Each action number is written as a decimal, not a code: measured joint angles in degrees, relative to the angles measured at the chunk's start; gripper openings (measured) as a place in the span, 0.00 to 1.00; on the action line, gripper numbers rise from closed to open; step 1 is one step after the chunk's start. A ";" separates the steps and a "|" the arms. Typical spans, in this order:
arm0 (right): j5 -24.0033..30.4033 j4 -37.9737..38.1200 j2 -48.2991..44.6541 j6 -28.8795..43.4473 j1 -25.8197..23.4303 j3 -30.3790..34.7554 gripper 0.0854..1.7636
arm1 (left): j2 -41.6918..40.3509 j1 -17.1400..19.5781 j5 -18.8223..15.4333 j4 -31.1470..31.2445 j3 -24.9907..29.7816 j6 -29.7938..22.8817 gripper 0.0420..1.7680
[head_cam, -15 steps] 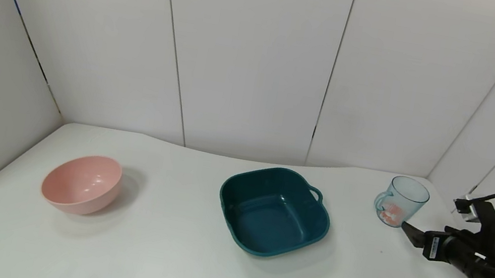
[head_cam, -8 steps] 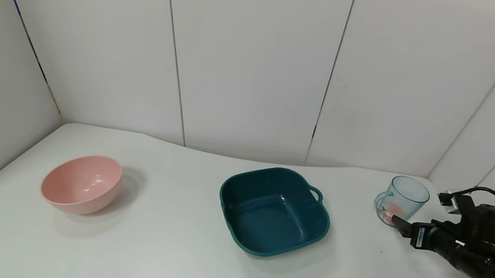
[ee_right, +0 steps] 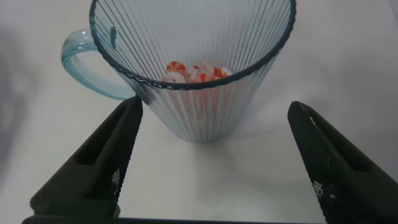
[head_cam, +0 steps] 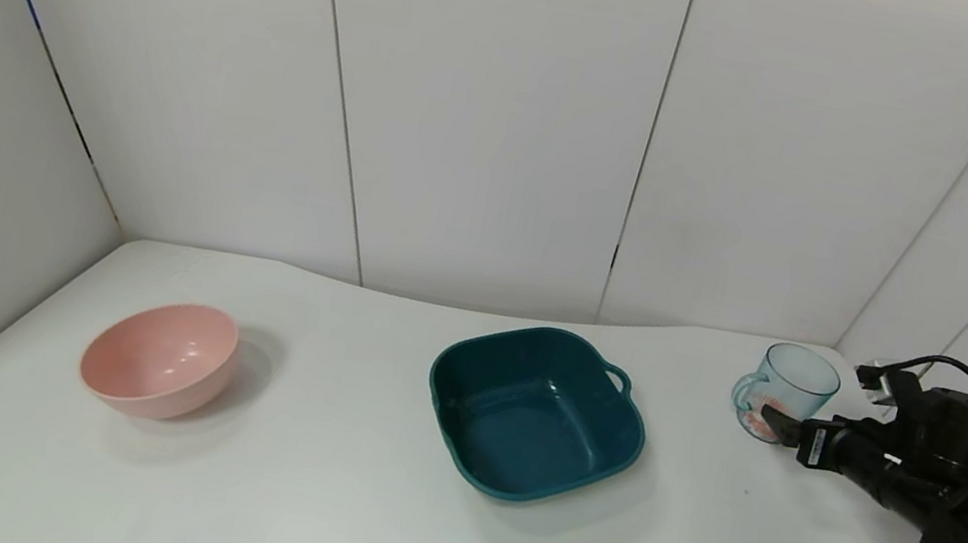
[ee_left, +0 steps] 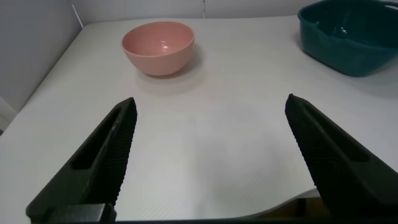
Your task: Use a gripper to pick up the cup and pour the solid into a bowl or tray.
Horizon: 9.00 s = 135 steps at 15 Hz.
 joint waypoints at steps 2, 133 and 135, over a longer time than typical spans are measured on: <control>0.79 -0.24 0.54 0.22 -0.22 -0.90 0.96 | 0.00 0.00 0.00 0.02 0.00 0.00 0.97; -83.29 63.03 5.96 -78.53 53.27 -48.62 0.75 | 0.00 0.00 0.00 0.00 0.00 -0.02 0.97; -83.68 63.17 6.38 -79.37 53.69 -48.86 0.75 | 0.00 0.00 0.00 0.00 0.00 -0.02 0.97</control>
